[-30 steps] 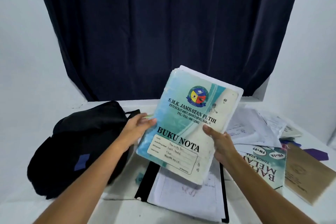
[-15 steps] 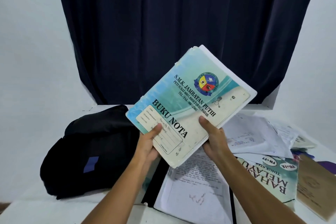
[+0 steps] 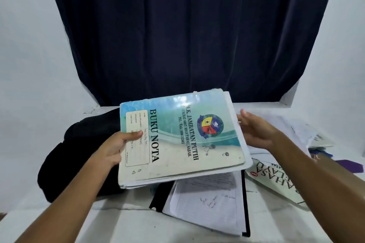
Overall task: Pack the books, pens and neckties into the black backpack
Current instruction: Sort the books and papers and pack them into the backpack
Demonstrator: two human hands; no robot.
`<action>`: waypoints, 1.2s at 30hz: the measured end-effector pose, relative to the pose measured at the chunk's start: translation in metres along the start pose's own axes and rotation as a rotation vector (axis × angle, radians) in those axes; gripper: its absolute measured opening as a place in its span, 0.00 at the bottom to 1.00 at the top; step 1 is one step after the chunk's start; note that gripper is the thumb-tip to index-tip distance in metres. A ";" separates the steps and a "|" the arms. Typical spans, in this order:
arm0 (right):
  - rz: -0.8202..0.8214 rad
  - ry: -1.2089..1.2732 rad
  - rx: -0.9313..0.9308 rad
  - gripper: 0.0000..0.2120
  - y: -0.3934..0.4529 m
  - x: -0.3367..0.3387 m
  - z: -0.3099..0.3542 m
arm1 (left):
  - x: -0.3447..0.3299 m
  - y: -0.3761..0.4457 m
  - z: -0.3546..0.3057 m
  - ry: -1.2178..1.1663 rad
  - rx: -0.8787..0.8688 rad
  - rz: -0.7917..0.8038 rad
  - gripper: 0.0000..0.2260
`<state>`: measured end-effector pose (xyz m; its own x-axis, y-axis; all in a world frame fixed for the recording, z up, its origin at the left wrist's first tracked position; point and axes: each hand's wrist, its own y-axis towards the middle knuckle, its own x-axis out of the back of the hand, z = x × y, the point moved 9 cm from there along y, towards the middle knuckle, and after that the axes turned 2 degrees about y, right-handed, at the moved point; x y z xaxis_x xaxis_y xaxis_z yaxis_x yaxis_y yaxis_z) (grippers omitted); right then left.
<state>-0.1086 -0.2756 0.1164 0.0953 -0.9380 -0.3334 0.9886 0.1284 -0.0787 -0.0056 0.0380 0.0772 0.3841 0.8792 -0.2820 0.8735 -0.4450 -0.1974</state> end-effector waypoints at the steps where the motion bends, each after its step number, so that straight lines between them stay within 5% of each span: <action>1: -0.014 0.005 -0.027 0.48 0.005 -0.005 -0.009 | 0.005 0.000 0.002 0.028 0.049 -0.031 0.12; 15: 0.241 0.204 -0.233 0.41 0.035 -0.105 -0.122 | 0.095 -0.027 -0.046 0.568 0.250 -0.211 0.14; 22: 0.109 0.315 -0.145 0.47 0.069 -0.154 -0.139 | 0.158 -0.018 -0.083 0.721 0.031 -0.367 0.24; 28: -0.034 0.371 -0.128 0.26 0.092 -0.187 -0.155 | 0.214 0.025 -0.110 1.015 -0.106 -0.485 0.12; 36: -0.305 0.448 -0.111 0.31 0.140 -0.208 -0.196 | 0.291 0.109 -0.078 1.487 -0.044 -0.257 0.31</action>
<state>-0.0124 0.0009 -0.0090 -0.2767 -0.7123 -0.6450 0.9430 -0.0721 -0.3249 0.2249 0.2586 0.0469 0.1445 0.3086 0.9401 0.9598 -0.2750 -0.0572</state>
